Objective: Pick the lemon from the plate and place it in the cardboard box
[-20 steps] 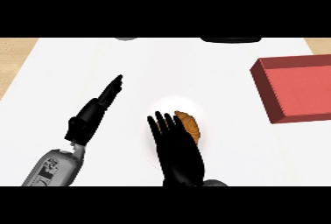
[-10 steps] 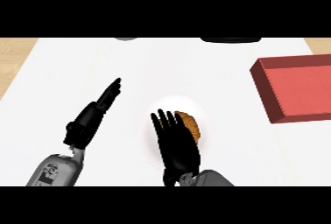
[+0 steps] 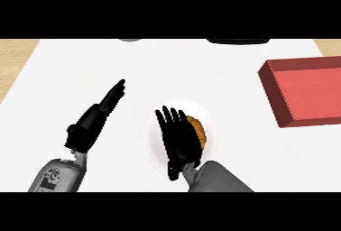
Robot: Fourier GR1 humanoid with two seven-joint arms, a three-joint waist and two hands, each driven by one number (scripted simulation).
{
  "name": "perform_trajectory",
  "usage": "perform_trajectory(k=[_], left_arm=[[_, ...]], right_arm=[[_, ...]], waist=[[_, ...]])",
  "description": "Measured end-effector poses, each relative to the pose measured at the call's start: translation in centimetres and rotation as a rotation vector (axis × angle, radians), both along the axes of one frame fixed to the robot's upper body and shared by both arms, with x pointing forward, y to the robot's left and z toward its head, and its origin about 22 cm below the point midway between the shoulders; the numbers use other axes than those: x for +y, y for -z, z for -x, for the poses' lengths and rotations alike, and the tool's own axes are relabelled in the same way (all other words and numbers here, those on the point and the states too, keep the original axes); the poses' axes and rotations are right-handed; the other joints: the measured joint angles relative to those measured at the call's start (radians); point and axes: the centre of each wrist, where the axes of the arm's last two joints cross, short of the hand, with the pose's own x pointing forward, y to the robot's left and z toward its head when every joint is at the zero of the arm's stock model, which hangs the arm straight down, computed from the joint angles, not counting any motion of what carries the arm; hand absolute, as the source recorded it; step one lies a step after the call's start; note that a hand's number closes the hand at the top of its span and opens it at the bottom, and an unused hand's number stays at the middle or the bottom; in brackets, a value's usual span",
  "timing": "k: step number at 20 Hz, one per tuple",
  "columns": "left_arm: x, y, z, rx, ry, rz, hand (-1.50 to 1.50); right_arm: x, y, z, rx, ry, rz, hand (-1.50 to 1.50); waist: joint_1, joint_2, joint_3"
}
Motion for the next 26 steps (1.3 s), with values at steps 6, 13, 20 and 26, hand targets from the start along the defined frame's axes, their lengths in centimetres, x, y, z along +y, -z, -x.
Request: perform_trajectory(k=[6,13,20,26], left_arm=[[-0.3,-0.2,-0.3,-0.002,-0.001,0.001,0.0],[-0.5,0.2,-0.2,-0.003,-0.001,0.002,0.0],[-0.2,-0.3,-0.1,-0.008,-0.005,-0.004,0.0],[0.2,0.0,-0.4,-0.007,-0.003,-0.001,0.0]], right_arm=[[-0.1,1.2,-0.1,0.046,-0.011,0.039,-1.5],[-0.1,3.1,-0.6,0.076,-0.005,0.057,-1.5],[-0.3,4.1,-0.4,0.071,0.004,0.085,-1.5],[-0.1,4.9,-1.6,0.066,0.019,0.096,1.5]], waist=[[-0.002,0.0,0.0],[0.0,0.0,0.0],[-0.002,-0.004,0.0],[0.003,-0.009,0.0]])
